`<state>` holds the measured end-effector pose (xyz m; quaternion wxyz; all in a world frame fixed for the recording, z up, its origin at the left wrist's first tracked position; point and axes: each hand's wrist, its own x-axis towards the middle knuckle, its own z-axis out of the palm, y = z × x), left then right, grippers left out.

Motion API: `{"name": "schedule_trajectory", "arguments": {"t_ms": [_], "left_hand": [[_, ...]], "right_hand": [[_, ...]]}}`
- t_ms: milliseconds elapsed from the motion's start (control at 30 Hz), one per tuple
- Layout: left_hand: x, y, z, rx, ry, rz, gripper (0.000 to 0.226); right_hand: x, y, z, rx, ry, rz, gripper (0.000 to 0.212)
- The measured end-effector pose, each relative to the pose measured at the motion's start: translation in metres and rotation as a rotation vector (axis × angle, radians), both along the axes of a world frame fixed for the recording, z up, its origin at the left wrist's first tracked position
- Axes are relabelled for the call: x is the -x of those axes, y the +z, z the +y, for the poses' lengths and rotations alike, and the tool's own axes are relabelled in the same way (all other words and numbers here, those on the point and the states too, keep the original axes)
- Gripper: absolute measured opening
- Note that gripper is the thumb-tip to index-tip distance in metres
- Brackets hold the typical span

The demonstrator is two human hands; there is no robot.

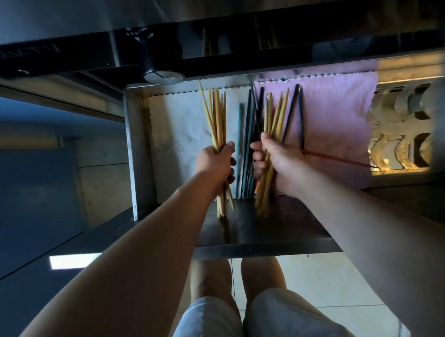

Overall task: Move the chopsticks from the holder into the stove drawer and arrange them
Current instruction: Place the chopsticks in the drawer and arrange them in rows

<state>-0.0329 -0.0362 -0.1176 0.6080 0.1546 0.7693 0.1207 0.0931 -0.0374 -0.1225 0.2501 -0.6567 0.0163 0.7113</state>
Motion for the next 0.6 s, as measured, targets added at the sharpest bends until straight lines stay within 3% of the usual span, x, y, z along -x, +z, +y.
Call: {"name": "schedule_trajectory", "arguments": {"t_ms": [167, 367, 600], "left_hand": [[0.046, 0.013, -0.008, 0.078, 0.092, -0.147, 0.04], [0.086, 0.028, -0.01, 0.156, 0.218, -0.24, 0.022], [0.101, 0.011, 0.001, 0.065, 0.251, -0.063, 0.013]], "right_hand": [[0.024, -0.005, 0.009, 0.032, 0.095, 0.129, 0.027], [0.055, -0.008, 0.018, 0.017, 0.318, 0.042, 0.016], [0.092, -0.017, 0.019, 0.004, 0.369, -0.09, 0.015]]}}
